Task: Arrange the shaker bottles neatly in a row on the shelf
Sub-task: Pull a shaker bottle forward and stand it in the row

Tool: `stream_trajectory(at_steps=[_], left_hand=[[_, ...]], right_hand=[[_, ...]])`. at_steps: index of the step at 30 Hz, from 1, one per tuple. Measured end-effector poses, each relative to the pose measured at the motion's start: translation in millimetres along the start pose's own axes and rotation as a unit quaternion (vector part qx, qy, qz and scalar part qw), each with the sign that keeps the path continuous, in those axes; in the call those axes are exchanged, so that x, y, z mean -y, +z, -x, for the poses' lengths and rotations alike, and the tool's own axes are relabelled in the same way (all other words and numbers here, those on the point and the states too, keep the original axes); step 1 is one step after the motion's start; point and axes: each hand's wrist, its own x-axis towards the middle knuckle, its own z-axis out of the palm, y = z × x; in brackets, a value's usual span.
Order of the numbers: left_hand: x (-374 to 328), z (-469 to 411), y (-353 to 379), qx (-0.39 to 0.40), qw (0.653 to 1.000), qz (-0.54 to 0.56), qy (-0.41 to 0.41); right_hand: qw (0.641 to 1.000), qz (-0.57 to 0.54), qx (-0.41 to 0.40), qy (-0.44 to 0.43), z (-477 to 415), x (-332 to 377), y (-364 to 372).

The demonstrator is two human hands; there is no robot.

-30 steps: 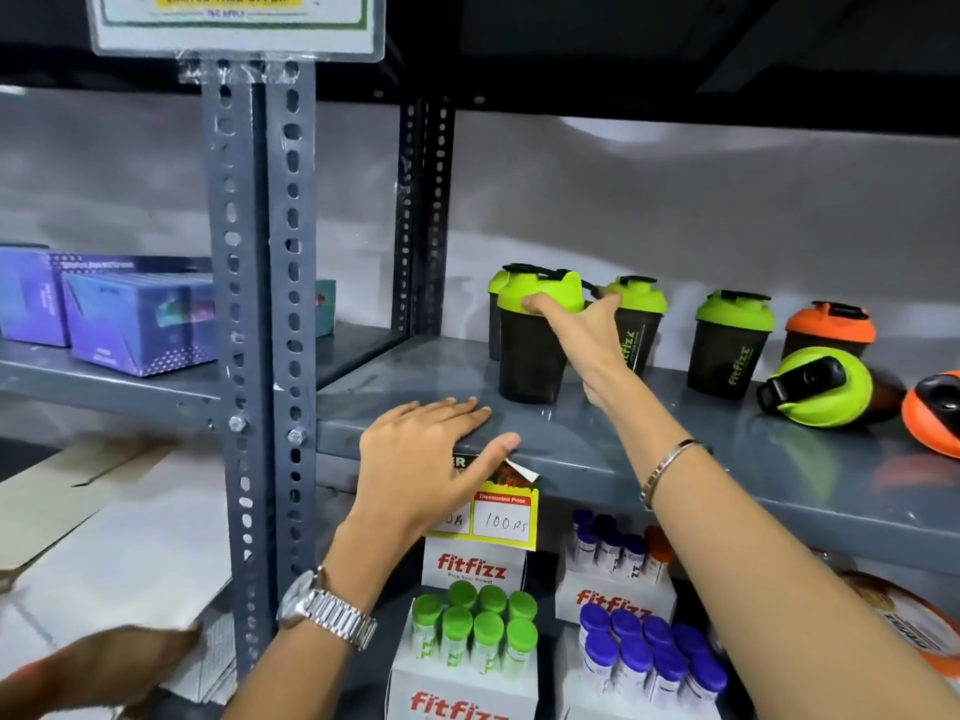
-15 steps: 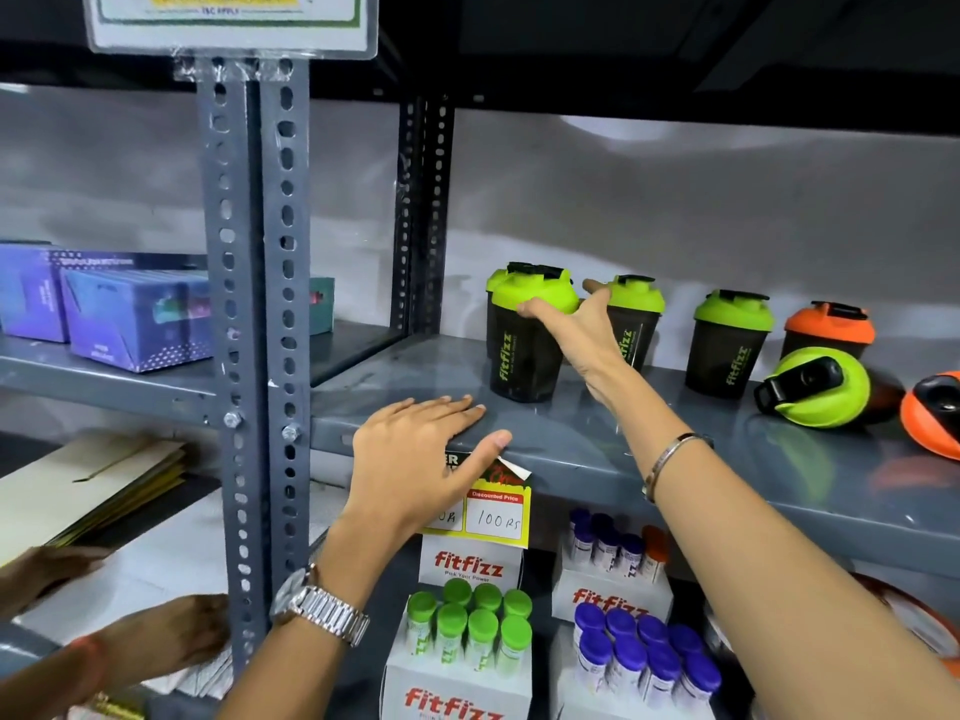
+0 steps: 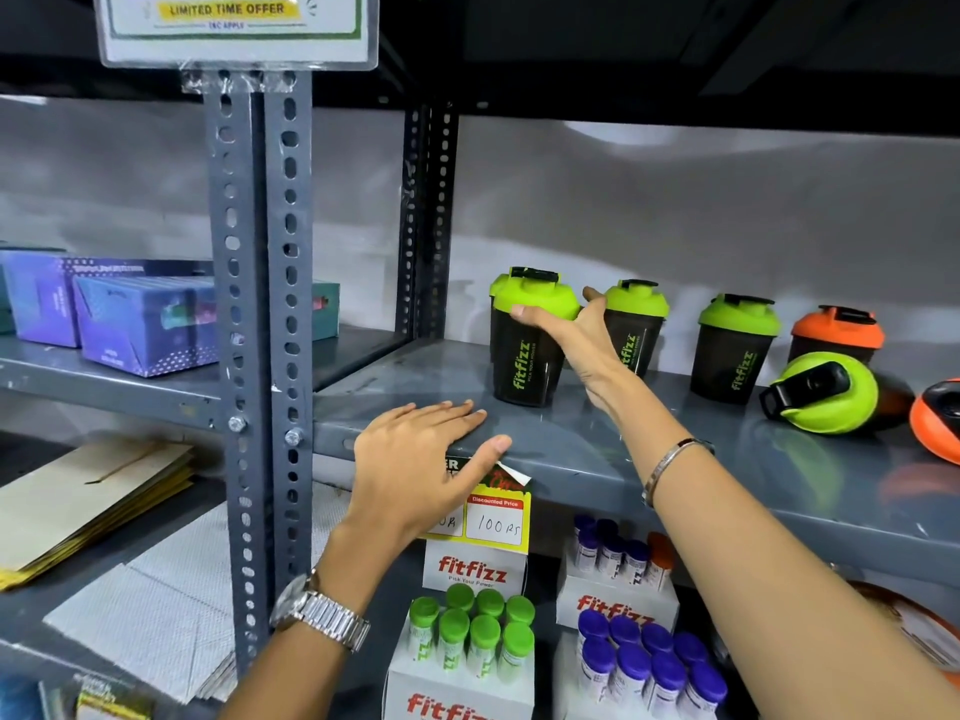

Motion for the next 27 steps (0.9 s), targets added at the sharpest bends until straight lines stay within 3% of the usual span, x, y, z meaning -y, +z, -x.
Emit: stream_trajectory(at_steps=[27], left_hand=[[-1.0,0.9,-4.5,0.009,1.0,-0.005,-0.004]], right_hand=[[1.0,-0.017,-0.002,-0.001,1.0,-6.1,5.4]])
